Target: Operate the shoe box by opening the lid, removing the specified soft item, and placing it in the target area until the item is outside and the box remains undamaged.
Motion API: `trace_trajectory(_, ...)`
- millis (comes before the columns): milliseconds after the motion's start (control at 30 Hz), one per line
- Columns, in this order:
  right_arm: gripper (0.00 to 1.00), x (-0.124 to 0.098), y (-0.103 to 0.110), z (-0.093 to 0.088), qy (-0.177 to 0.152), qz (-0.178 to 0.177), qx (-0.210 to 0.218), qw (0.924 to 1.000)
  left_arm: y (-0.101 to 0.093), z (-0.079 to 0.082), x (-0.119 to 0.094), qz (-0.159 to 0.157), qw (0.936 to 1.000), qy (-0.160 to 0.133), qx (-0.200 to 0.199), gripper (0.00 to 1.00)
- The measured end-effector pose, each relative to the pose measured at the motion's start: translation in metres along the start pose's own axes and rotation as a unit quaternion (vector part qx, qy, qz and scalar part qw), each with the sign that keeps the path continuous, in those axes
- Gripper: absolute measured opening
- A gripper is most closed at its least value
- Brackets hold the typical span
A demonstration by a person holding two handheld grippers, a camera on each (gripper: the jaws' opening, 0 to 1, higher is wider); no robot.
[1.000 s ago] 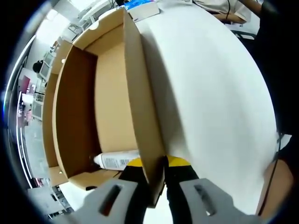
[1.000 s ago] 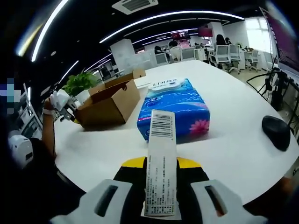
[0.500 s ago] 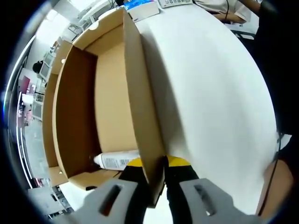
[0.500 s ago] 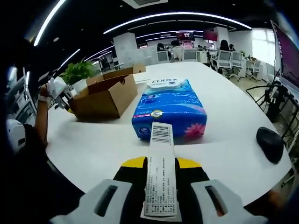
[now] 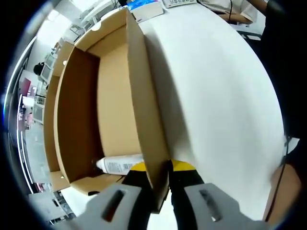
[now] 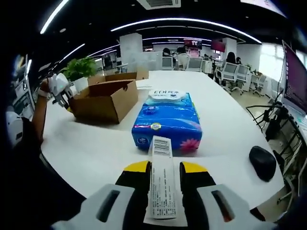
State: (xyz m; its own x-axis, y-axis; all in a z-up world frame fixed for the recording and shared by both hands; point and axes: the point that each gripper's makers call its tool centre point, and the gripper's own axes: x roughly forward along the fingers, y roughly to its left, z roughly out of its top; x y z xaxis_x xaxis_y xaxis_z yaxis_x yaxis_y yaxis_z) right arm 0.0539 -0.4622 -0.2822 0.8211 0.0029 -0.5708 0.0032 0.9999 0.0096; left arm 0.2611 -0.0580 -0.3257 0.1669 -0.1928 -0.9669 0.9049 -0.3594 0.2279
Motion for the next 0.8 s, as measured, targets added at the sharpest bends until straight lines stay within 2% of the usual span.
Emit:
trace_trajectory(133,0.21,0.002,-0.005,-0.005,0.011,-0.008,-0.016,0.9998,0.0,0.0,0.0,0.0,1.0,0.0,0.0,0.1)
trace_trajectory(300,0.24,0.008,-0.009,-0.013,0.017,-0.015,0.0,0.9997,0.0,0.0,0.0,0.001,1.0,0.0,0.003,0.1)
trace_trajectory(367,0.25,0.011,-0.008,-0.029,0.052,-0.007,0.013,0.9986,0.0,0.0,0.0,0.0,1.0,0.0,0.002,0.1)
trace_trajectory(400,0.26,0.012,-0.011,-0.031,0.056,-0.018,0.01,0.9983,0.0,0.0,0.0,0.001,1.0,0.0,0.002,0.1)
trace_trajectory(633,0.28,0.01,-0.011,-0.024,0.04,-0.018,0.008,0.999,0.001,0.0,0.0,0.0,1.0,0.0,0.002,0.1)
trace_trajectory(733,0.37,0.008,-0.008,-0.016,0.026,-0.015,0.015,0.9994,0.001,0.0,0.0,0.001,1.0,0.0,0.001,0.1)
trace_trajectory(800,0.41,0.007,-0.006,-0.014,0.029,-0.013,0.01,0.9994,0.001,0.0,0.0,0.001,1.0,0.0,0.001,0.1)
